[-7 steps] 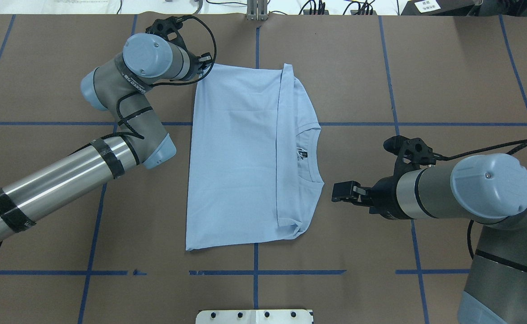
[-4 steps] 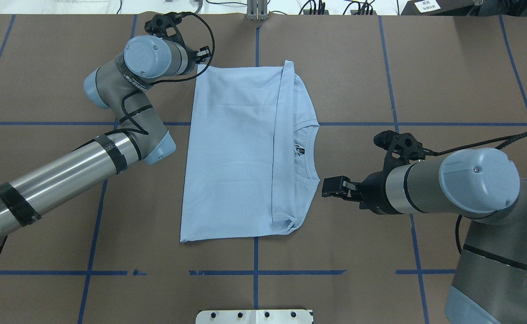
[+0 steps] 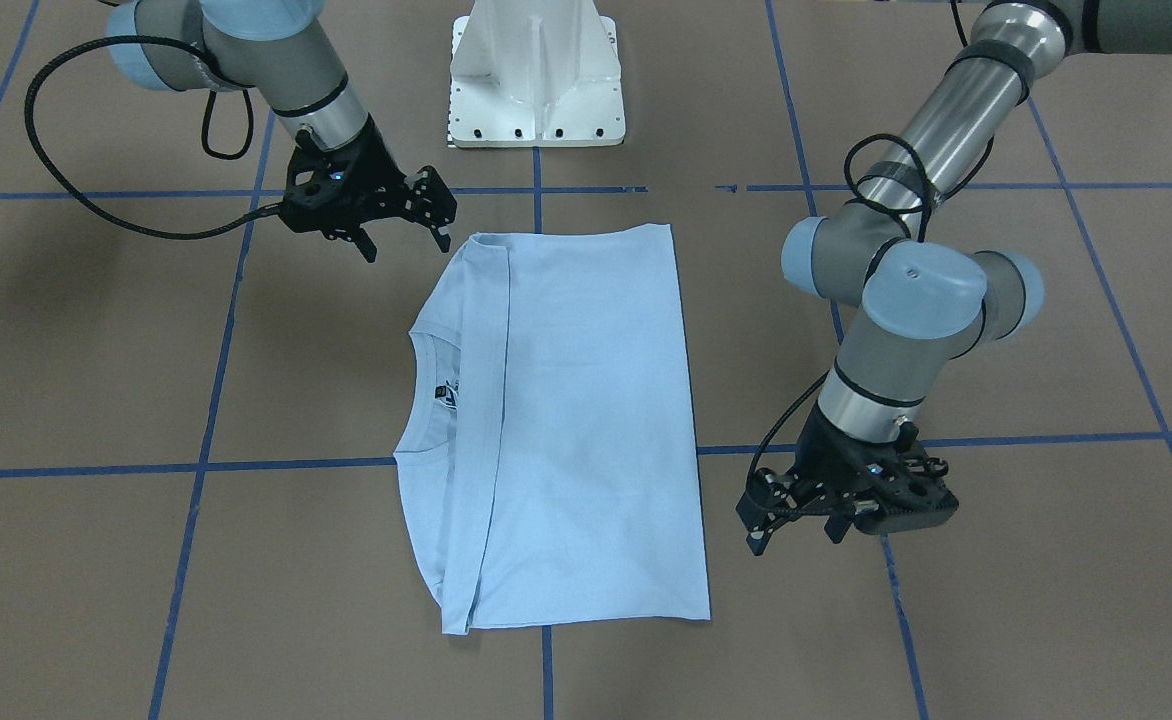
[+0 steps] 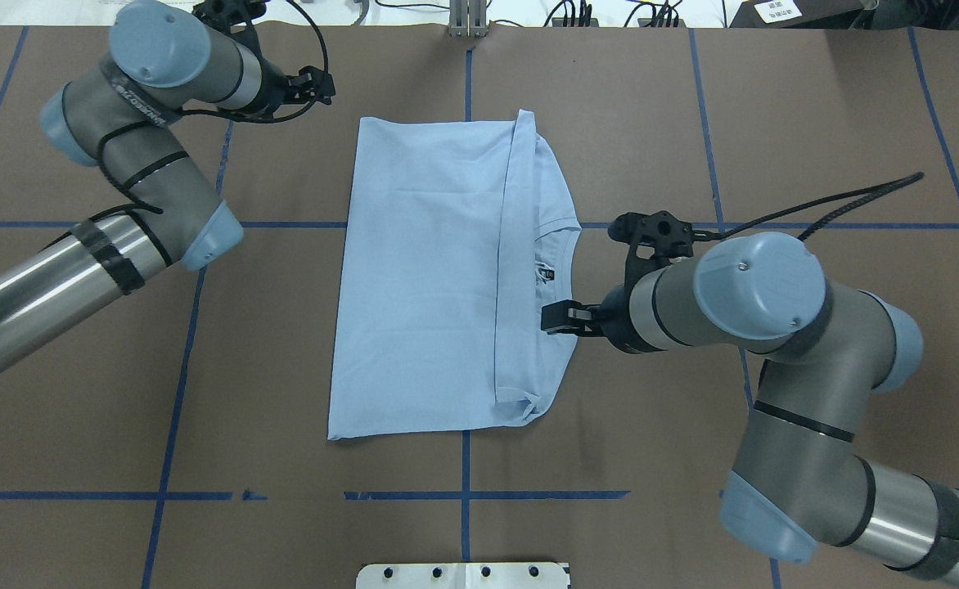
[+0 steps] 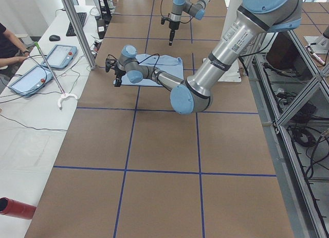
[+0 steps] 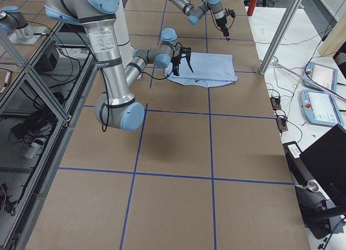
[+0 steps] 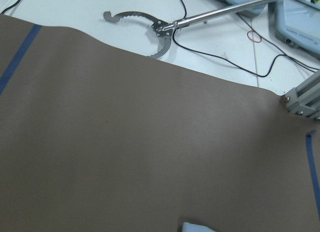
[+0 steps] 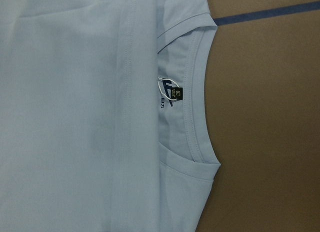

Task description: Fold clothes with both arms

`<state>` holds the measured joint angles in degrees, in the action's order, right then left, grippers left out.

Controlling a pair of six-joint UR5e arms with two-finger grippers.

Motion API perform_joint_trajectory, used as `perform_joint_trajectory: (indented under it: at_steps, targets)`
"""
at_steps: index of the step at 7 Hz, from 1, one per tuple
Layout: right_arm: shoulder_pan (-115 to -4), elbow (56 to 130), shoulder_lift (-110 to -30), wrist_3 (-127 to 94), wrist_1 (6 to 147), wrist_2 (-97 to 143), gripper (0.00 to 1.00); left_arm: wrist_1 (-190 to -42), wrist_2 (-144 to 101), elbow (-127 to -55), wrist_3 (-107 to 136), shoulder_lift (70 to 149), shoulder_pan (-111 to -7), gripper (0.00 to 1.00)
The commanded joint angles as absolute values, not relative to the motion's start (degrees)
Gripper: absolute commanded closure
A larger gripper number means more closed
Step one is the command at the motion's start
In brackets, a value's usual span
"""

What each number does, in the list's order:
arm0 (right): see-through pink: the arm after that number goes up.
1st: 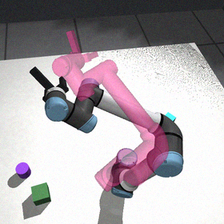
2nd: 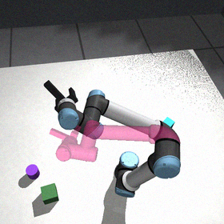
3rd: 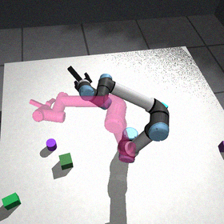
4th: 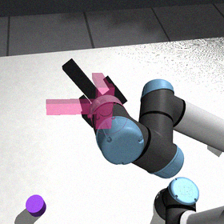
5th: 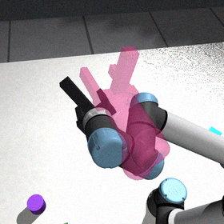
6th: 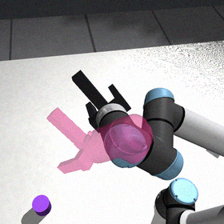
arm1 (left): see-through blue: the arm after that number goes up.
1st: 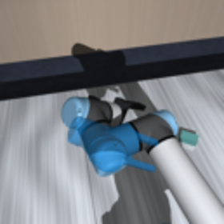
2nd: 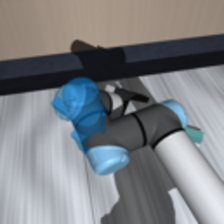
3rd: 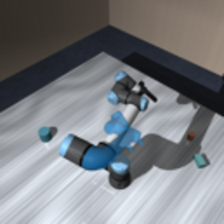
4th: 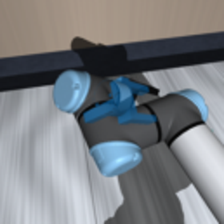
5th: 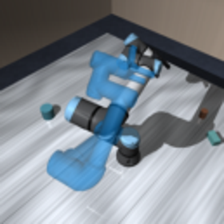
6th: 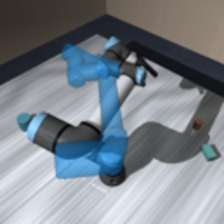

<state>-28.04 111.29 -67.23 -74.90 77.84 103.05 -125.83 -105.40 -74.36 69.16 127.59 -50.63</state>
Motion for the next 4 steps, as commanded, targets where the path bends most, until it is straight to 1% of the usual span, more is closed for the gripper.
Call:
perform_joint_trajectory:
  at_steps: [1,2,3,4]
  targets:
    - [-22.2,108.7,-60.5,-61.7,84.5,93.7,0.0,-114.0,-106.6,-93.0,66.7,119.6,-50.8,0.0]
    - [-18.8,107.3,-59.2,-52.6,84.5,87.3,0.0,-111.3,-106.7,-96.8,67.1,118.6,-50.5,0.0]
    - [-16.8,105.2,-56.9,-45.0,84.5,84.4,0.0,-110.4,-106.8,-99.1,67.3,117.4,-50.3,0.0]
    - [-16.2,104.0,-55.9,-40.6,84.5,82.6,0.0,-110.4,-107.2,-99.8,67.4,116.5,-50.3,0.0]
